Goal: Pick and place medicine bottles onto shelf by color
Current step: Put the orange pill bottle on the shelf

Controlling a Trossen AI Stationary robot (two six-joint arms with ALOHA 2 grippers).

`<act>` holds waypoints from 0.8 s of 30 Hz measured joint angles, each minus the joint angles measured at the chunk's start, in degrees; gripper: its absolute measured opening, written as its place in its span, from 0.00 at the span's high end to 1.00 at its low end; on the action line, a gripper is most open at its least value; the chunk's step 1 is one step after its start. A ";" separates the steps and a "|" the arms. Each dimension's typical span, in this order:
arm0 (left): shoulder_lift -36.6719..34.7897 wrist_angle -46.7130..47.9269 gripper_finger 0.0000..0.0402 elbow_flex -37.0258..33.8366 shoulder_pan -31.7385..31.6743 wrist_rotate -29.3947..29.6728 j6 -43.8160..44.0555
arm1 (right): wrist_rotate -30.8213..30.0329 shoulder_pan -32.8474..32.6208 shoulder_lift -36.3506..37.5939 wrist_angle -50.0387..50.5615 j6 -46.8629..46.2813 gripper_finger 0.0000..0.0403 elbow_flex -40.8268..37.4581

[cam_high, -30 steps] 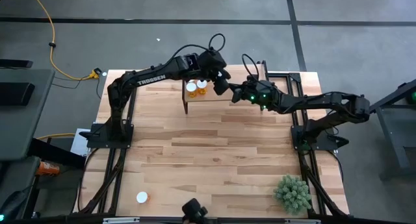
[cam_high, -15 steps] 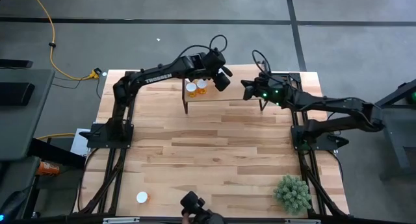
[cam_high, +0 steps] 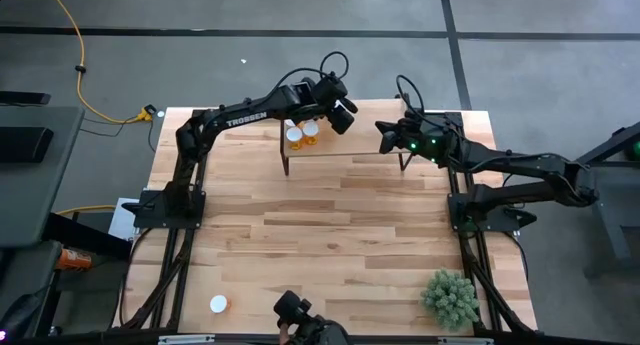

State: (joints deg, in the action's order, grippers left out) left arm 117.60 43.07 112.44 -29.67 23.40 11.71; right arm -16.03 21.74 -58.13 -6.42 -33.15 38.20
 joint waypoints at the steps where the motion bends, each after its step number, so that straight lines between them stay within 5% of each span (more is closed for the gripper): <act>1: 0.00 0.02 0.48 0.00 -0.04 -0.01 0.47 | -0.01 0.00 0.01 -0.03 0.00 1.00 0.00; 24: -0.07 0.36 0.35 0.00 0.00 -0.54 3.12 | 2.75 0.00 0.00 -0.02 0.19 1.00 0.00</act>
State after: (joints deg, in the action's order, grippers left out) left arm 117.53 43.42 112.44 -29.67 22.87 14.83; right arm -13.28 21.74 -58.13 -6.44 -32.95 38.20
